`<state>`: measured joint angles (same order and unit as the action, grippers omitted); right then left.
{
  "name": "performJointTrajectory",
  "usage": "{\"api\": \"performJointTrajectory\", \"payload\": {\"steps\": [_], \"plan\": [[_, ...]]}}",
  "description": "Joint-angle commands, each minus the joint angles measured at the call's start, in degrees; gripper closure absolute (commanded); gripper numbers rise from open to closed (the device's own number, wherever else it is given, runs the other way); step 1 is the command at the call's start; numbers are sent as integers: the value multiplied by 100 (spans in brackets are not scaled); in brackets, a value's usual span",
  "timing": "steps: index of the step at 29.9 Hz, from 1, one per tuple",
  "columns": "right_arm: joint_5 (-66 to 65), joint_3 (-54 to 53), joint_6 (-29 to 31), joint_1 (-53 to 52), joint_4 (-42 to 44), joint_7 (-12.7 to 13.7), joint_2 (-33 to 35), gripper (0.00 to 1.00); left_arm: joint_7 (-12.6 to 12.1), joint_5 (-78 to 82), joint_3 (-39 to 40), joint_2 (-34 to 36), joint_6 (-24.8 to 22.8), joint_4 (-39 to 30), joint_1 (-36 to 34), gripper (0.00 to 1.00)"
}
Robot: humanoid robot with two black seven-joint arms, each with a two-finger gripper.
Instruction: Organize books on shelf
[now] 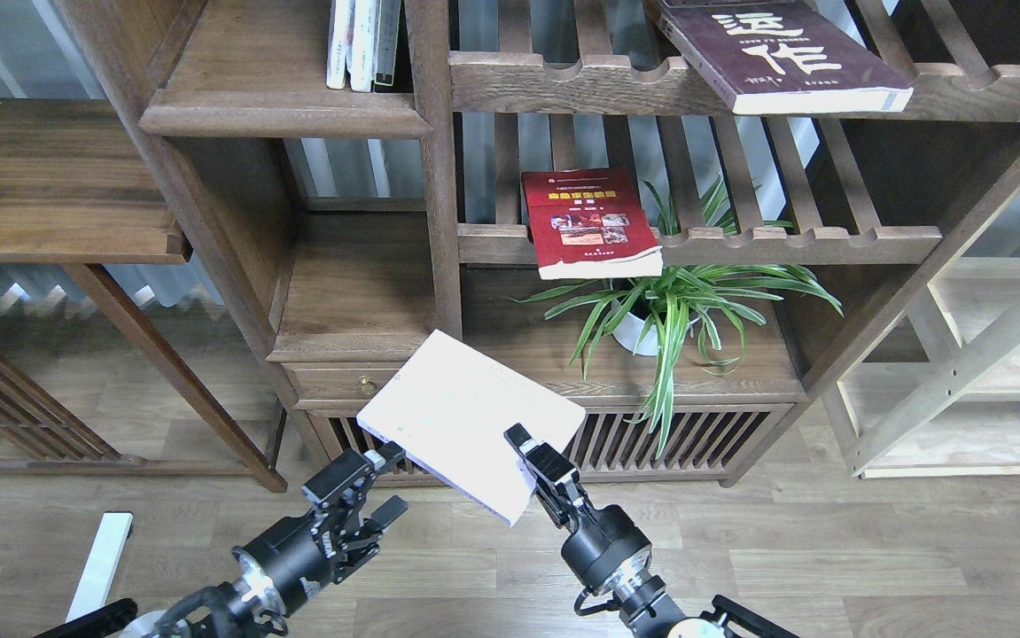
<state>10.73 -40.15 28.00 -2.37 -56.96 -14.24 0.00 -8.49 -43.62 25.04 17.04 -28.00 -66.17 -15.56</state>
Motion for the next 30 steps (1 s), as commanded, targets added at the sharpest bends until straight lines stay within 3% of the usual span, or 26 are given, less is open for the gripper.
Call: {"api": "performJointTrajectory", "payload": {"steps": [1,20,26,30], "plan": [[-1,16,0,0,0,0,0,96,5,-6,19,-113,0,122,-53,2],[-9,262,0,53,0,9,0,96,-47,38,1,-289,0,219,-132,4],[-18,315,0,88,-8,0,0,96,-56,38,-52,-342,0,219,-132,16],[-27,315,0,114,-26,-9,0,96,-56,47,-52,-342,0,201,-114,38]]}}
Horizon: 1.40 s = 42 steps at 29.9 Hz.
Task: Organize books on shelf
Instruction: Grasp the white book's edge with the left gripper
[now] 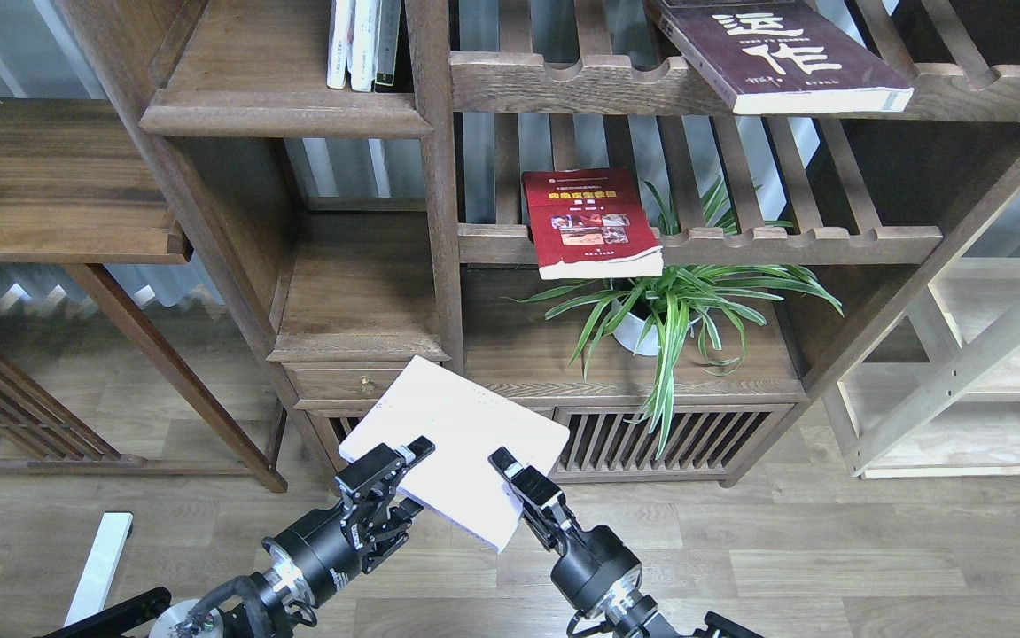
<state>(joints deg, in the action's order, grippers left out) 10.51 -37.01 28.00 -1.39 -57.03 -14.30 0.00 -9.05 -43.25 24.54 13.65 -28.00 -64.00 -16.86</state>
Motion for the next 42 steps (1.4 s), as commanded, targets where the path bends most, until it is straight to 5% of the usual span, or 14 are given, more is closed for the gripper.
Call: {"api": "performJointTrajectory", "payload": {"steps": [1,13,27,34,42], "plan": [[-5,1,0,16,-27,-2,0,96,0,1,-1,-3,0,-16,16,40],[-40,18,0,24,-62,-2,0,96,-140,71,-19,-3,0,2,7,47],[-84,132,0,59,-62,-2,0,95,-141,-298,-37,-3,0,90,34,85],[-93,141,0,59,-62,24,0,80,-141,-316,-63,-3,0,90,34,87],[-321,238,0,51,-62,103,0,42,-132,-342,-72,-3,0,64,51,88]]}}
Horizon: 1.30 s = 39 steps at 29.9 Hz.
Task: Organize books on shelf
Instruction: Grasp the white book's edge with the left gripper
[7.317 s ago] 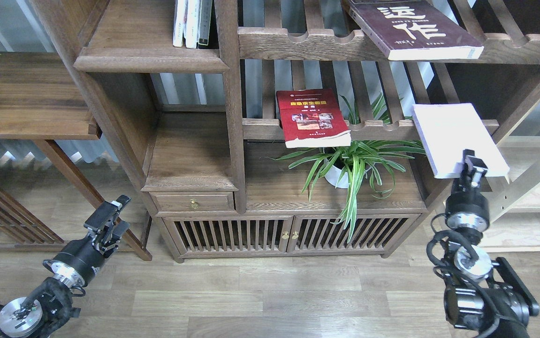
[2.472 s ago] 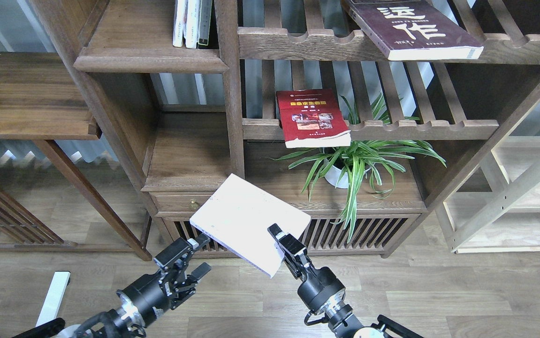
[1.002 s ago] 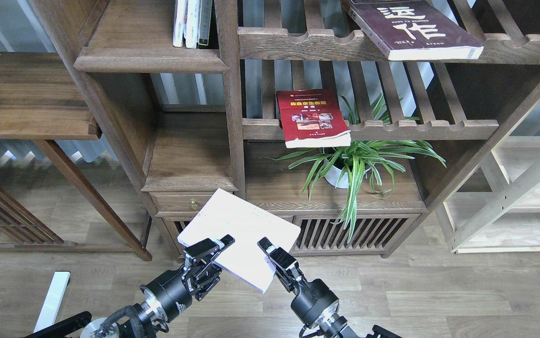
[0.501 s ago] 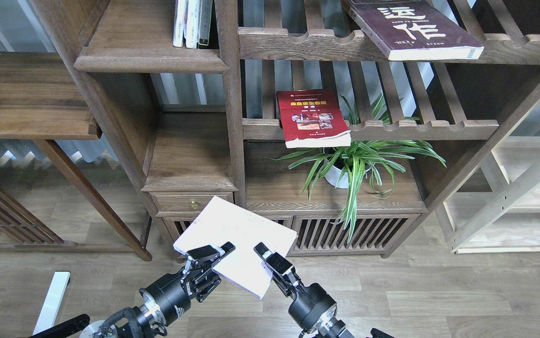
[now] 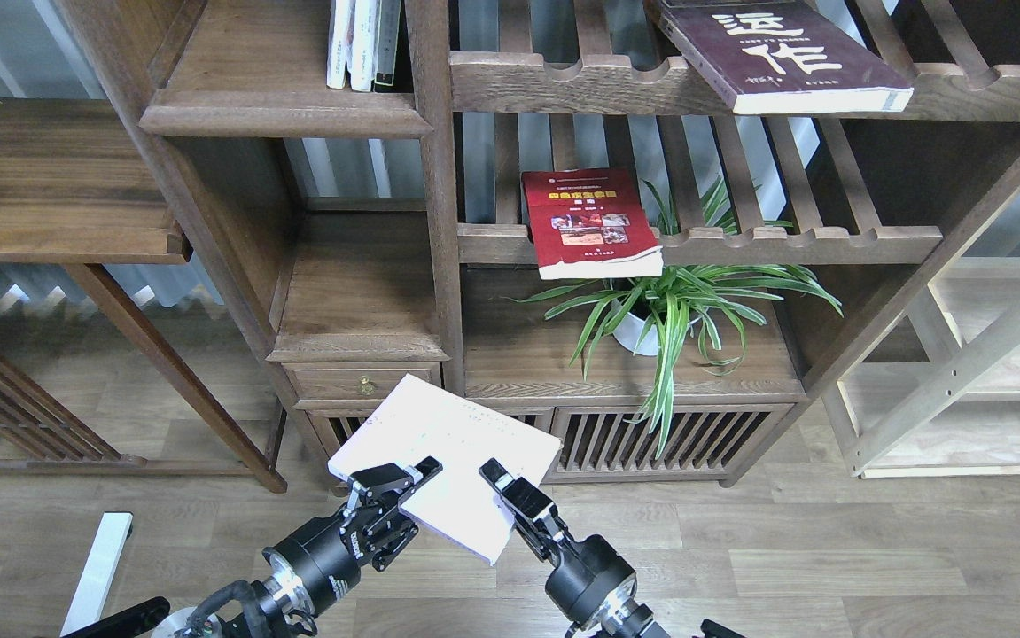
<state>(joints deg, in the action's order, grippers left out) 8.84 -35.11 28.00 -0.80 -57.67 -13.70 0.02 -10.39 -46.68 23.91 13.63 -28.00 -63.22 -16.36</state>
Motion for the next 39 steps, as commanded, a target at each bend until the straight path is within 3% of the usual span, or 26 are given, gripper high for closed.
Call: {"api": "performJointTrajectory", "payload": {"steps": [1,4,6,11,39], "plan": [[-241,56,0,-8,2,52,-2,33,-7,1,-1,-1,0,-32,10,88],[-443,48,0,-8,2,60,-2,15,1,1,-10,8,0,-67,10,88],[-532,39,0,-8,11,60,-2,9,-7,1,-10,25,0,-68,-7,88],[-567,-23,0,1,54,52,-2,1,-7,1,-10,96,0,-68,10,88],[-576,-31,0,-17,116,52,-2,1,-16,-130,-36,148,0,-41,133,94]]}}
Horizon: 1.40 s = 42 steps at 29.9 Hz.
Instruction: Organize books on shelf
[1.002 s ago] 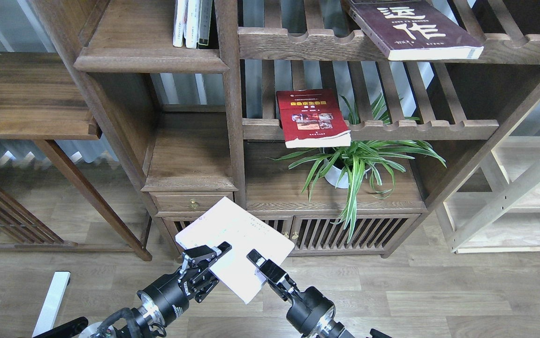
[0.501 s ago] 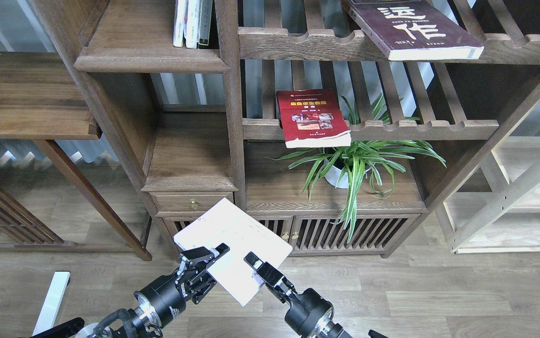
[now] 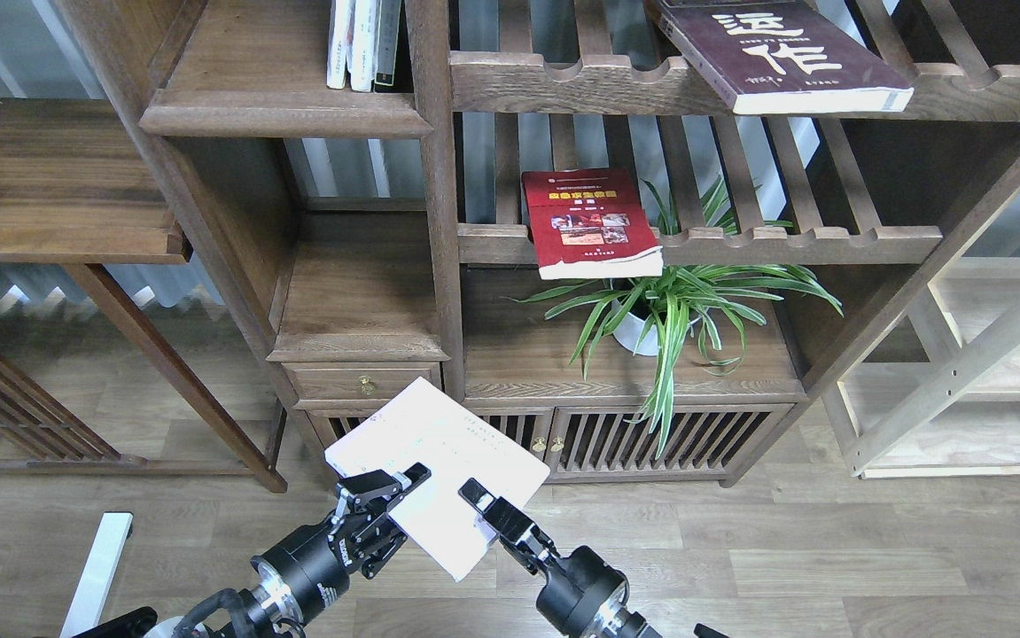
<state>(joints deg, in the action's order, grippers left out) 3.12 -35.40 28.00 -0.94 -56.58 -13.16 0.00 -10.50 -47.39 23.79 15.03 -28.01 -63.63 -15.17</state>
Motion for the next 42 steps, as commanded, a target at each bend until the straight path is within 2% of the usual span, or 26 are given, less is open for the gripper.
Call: {"api": "performJointTrajectory", "payload": {"steps": [1,27,38,42], "plan": [[-5,6,0,-2,15,6,0,1,-5,-77,-32,17,1,-1,14,94],[-49,24,0,-29,94,15,0,1,-5,-191,-59,114,1,-36,23,98],[-84,-29,0,-20,533,-3,0,1,4,-192,38,439,1,-97,23,98],[-101,-265,0,-38,946,-3,0,1,4,-183,55,439,1,-53,32,97]]}}
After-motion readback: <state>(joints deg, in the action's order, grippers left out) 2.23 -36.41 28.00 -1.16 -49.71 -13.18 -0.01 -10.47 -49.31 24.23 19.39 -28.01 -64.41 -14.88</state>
